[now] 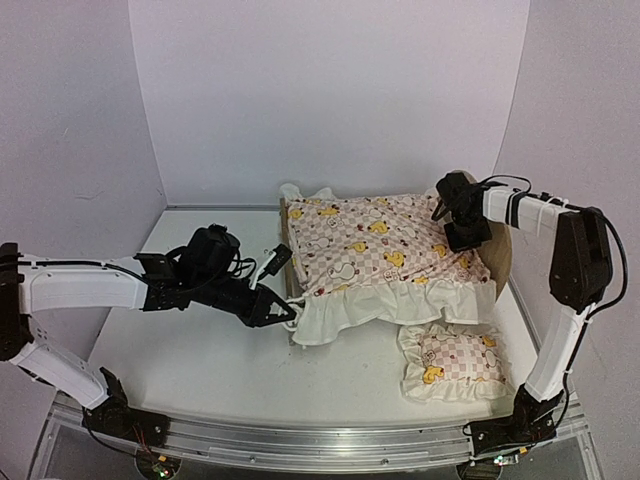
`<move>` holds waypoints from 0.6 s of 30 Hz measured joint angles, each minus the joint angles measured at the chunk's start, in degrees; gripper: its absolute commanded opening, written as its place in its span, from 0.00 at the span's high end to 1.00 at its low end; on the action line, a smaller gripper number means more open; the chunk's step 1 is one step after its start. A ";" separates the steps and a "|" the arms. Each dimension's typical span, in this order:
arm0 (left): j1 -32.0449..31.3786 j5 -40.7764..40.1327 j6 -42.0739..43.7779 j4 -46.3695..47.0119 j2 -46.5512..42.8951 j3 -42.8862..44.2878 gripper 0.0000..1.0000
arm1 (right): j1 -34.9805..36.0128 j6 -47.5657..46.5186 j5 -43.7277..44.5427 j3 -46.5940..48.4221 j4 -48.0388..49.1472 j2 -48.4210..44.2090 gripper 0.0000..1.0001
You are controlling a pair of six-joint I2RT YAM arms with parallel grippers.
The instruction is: Set up the pet bed
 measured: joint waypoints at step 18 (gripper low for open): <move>0.22 0.02 1.03 -0.66 1.99 -0.31 1.00 | 26.51 3.08 -25.88 -1.73 0.94 -19.50 0.19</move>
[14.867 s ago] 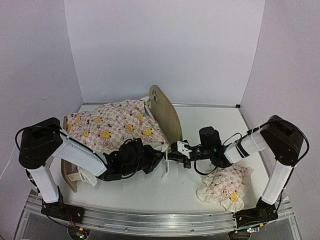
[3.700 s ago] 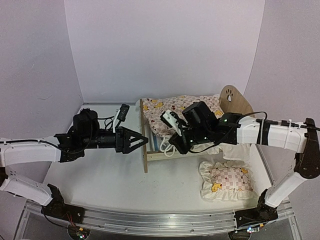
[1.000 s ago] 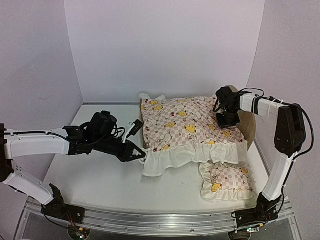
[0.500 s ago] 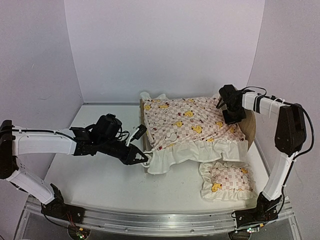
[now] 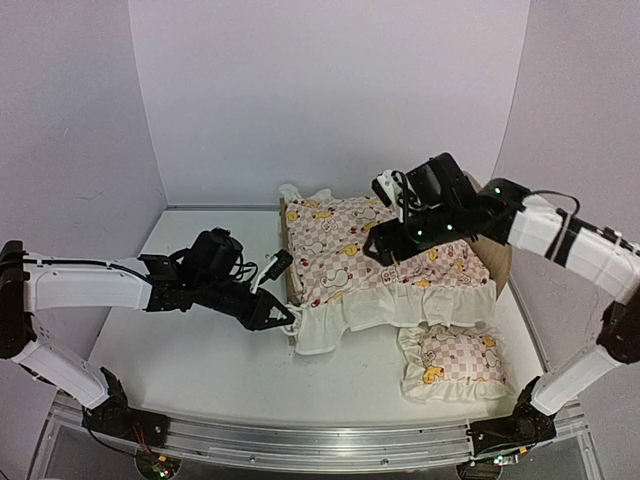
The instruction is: Set up the pet bed
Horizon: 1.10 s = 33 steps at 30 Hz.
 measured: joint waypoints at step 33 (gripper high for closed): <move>0.48 1.11 3.34 -3.45 -1.75 4.31 0.96 | 32.04 13.49 31.80 -19.54 28.24 2.54 1.00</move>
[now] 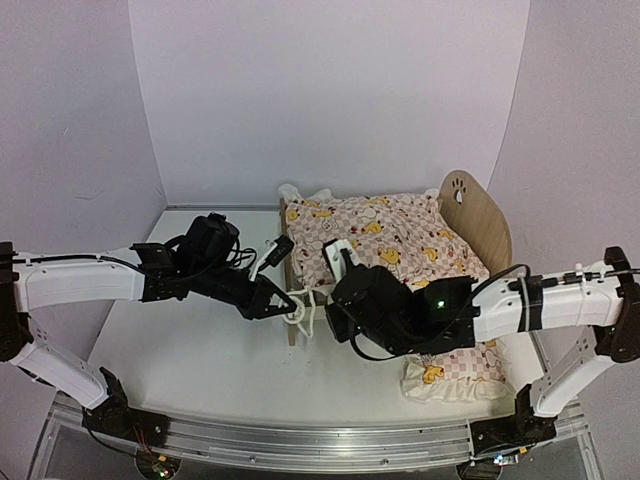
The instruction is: Set up the pet bed
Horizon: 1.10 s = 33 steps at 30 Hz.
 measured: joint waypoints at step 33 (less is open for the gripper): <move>-6.80 -2.47 1.31 13.09 -2.05 -8.72 0.53 | -14.29 -9.99 -15.85 -2.89 4.31 -9.70 1.00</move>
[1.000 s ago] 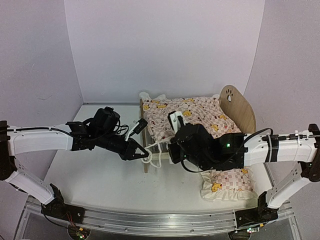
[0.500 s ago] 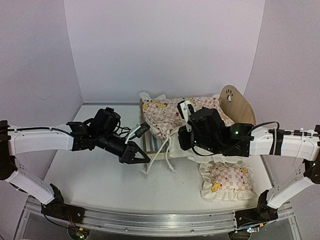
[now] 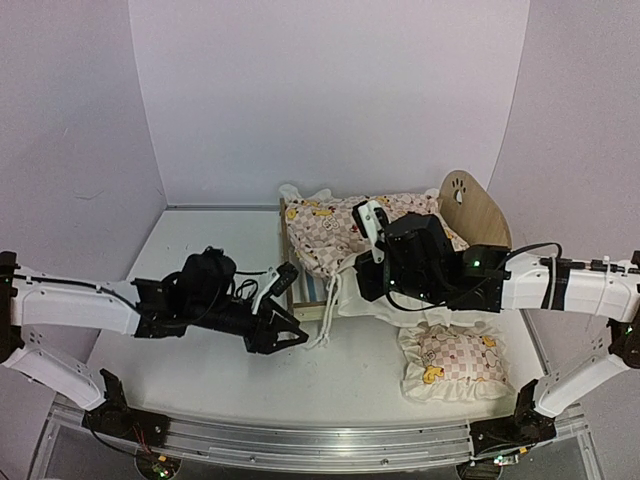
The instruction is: Set up the pet bed
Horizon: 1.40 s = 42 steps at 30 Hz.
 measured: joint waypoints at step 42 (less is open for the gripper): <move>-5.95 -26.56 13.79 59.49 34.01 -7.52 0.81 | -0.09 -1.33 -4.66 0.04 -0.04 -5.70 1.00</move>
